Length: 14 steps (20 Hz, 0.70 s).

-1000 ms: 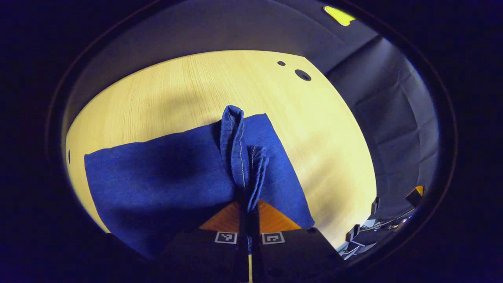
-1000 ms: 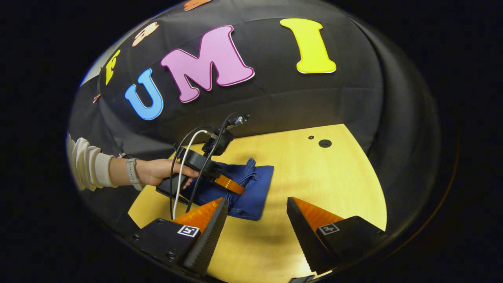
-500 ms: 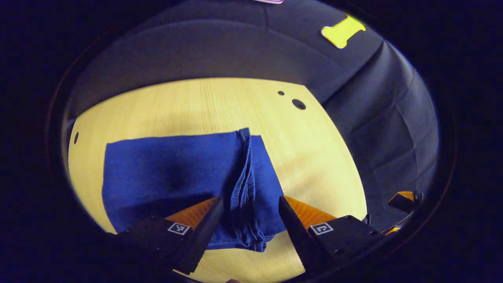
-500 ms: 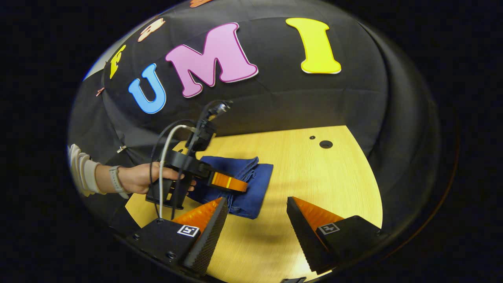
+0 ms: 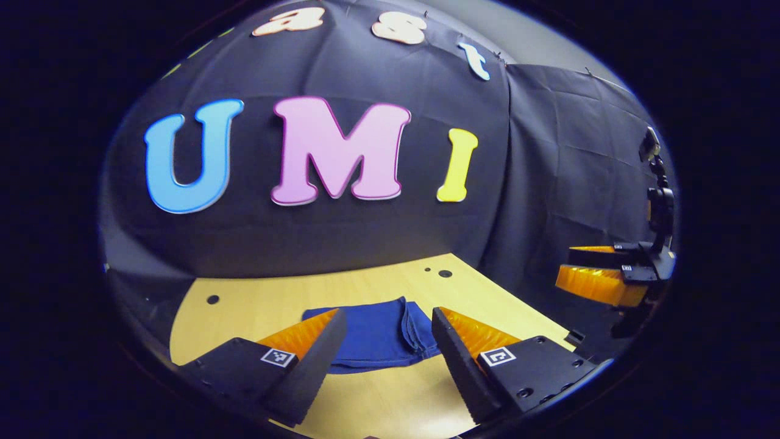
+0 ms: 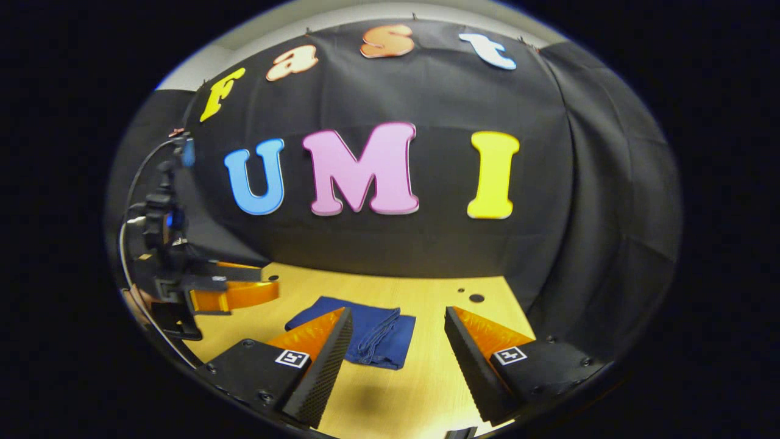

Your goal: Grasp the waist and the cuffs of the jeans and fold them to make the two legs overlap; first hold the waist and fold one-third of the jeans toward the cuffs, then hold the cuffs and fold the remaining one-third in the same direction to finish folding.

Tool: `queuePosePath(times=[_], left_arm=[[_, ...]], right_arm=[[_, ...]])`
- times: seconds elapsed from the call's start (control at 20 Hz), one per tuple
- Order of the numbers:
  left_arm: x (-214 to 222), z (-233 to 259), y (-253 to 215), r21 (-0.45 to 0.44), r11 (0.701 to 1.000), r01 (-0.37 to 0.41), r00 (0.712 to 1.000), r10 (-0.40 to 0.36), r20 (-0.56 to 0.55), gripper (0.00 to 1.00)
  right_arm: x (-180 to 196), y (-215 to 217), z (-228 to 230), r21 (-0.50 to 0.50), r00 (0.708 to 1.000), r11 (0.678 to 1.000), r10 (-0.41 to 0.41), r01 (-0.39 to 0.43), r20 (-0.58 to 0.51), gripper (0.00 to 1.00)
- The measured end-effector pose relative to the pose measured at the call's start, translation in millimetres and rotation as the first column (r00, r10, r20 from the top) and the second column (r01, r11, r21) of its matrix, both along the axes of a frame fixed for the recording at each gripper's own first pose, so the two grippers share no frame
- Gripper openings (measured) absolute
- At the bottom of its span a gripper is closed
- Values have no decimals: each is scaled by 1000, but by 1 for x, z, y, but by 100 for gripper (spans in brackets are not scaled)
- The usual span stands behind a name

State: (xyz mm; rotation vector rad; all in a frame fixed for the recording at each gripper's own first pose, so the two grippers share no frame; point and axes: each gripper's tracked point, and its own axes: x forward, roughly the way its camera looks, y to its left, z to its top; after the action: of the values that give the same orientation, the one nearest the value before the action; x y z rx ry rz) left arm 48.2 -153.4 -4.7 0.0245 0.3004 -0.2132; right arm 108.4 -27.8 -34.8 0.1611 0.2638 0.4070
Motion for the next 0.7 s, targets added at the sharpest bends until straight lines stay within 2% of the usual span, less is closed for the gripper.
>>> queuePosePath(times=[0.15, 0.35, 0.4, 0.55, 0.7], left_arm=[[-71, 34, 20, -61, 995, -79, 992, 85, 90, 95], [-126, 64, 42, -79, 989, -129, 965, 143, 220, 94], [-130, 63, 44, -82, 986, -145, 964, 160, 213, 92], [-141, 75, 47, -91, 980, -179, 949, 196, 246, 94], [-155, 95, 50, -48, 980, -195, 932, 201, 303, 94]], right_arm=[[-45, -7, 53, 14, 994, 998, -56, 55, 97, 93], [-89, -2, 98, 23, 978, 996, -88, 85, 191, 93], [-98, -1, 103, 19, 975, 996, -88, 86, 206, 93], [-124, 8, 118, 36, 971, 997, -79, 73, 227, 93], [-128, 8, 125, 17, 960, 995, -95, 94, 264, 92]])
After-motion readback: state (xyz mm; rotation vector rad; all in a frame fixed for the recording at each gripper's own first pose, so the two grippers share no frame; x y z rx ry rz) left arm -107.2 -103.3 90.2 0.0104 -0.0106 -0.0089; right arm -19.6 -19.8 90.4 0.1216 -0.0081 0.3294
